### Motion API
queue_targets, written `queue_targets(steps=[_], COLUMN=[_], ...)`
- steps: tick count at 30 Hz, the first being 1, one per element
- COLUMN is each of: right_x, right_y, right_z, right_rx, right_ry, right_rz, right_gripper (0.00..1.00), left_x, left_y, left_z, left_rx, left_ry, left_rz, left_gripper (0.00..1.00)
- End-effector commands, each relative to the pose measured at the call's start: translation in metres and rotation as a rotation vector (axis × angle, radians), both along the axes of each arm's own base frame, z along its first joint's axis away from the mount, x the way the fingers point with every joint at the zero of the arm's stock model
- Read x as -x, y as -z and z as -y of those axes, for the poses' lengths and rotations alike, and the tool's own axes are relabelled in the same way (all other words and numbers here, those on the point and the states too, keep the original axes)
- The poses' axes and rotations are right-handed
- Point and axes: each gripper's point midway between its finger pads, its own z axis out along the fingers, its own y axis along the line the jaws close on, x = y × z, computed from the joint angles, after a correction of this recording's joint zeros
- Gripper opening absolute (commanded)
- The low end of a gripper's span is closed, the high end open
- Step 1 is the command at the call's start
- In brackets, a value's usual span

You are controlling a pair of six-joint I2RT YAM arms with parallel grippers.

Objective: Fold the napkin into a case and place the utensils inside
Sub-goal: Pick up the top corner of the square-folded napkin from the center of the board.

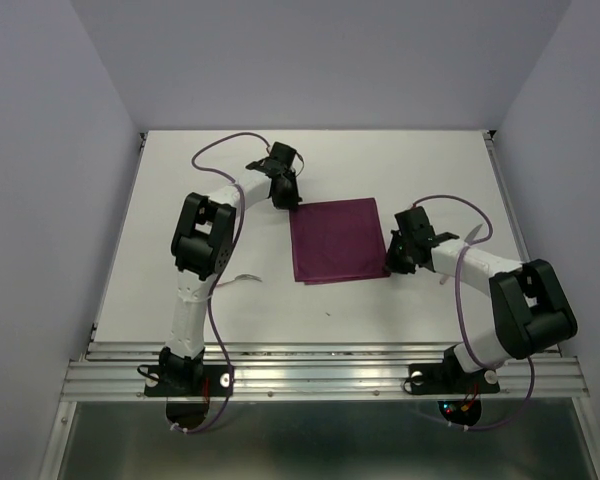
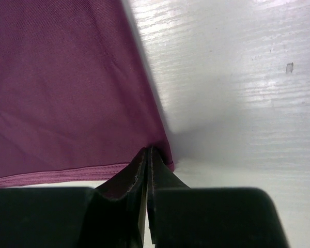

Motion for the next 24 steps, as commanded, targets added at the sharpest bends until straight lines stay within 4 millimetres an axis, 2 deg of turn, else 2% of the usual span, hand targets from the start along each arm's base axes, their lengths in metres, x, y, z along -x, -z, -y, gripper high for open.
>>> queue_targets(steps=[1, 3, 4, 6, 7, 8, 9, 10, 11, 12, 13, 15, 16, 17, 18, 19, 21, 24], right_x=[-0.019, -0.020, -0.028, -0.028, -0.025, -0.028, -0.022, -0.020, -0.019, -0.021, -0.014, -0.010, -0.010, -0.004, -0.003, -0.005, -0.001, -0.004], right_y=[-0.044, -0.059, -0.072, -0.081, -0.081, -0.089, -0.091, -0.092, -0.087, -0.092, -0.093, -0.082, -0.083, -0.081, -0.072, -0.077, -0.070, -0.068], right_z=[-0.007, -0.021, -0.026, -0.038, -0.051, -0.062, -0.080, -0.090, -0.098, -0.110, -0.128, -0.145, -0.155, -0.166, -0.173, -0.182, -0.195, -0.205], right_rx=[0.014, 0.021, 0.034, 0.049, 0.066, 0.065, 0.071, 0.079, 0.101, 0.103, 0.110, 0.131, 0.127, 0.124, 0.134, 0.131, 0.148, 0.155], right_ry=[-0.021, -0.065, -0.076, -0.111, -0.154, -0.176, -0.229, -0.256, -0.276, -0.298, -0.344, -0.386, -0.403, -0.434, -0.454, -0.469, -0.509, -0.525], right_rz=[0.108, 0.140, 0.177, 0.195, 0.201, 0.223, 0.232, 0.240, 0.236, 0.254, 0.266, 0.254, 0.264, 0.264, 0.247, 0.264, 0.263, 0.270], right_gripper=[0.09, 0.13, 0.19, 0.24, 0.28, 0.30, 0.31, 0.32, 0.36, 0.38, 0.41, 0.43, 0.43, 0.45, 0.45, 0.46, 0.48, 0.49], left_x=[-0.001, -0.005, -0.007, -0.007, -0.006, -0.004, -0.004, -0.001, 0.002, 0.005, 0.009, 0.014, 0.024, 0.023, 0.027, 0.033, 0.042, 0.047], left_y=[-0.048, -0.072, -0.096, -0.119, -0.140, -0.149, -0.156, -0.171, -0.175, -0.180, -0.184, -0.186, -0.186, -0.187, -0.186, -0.183, -0.178, -0.172], left_z=[-0.003, -0.006, -0.009, -0.013, -0.017, -0.020, -0.028, -0.034, -0.039, -0.047, -0.060, -0.077, -0.088, -0.105, -0.114, -0.133, -0.151, -0.172], left_rx=[0.006, 0.005, 0.009, 0.007, 0.006, 0.003, -0.018, -0.018, -0.024, -0.032, -0.035, -0.036, -0.037, -0.037, -0.037, -0.037, -0.041, -0.050], left_ry=[0.005, -0.012, -0.018, -0.025, -0.032, -0.035, -0.050, -0.060, -0.066, -0.081, -0.104, -0.134, -0.150, -0.190, -0.210, -0.251, -0.290, -0.342], left_rz=[0.057, 0.103, 0.146, 0.189, 0.225, 0.243, 0.259, 0.287, 0.290, 0.296, 0.297, 0.292, 0.287, 0.291, 0.290, 0.284, 0.272, 0.263], left_gripper=[0.13, 0.17, 0.22, 0.27, 0.35, 0.39, 0.44, 0.47, 0.51, 0.52, 0.53, 0.53, 0.53, 0.53, 0.54, 0.54, 0.54, 0.54])
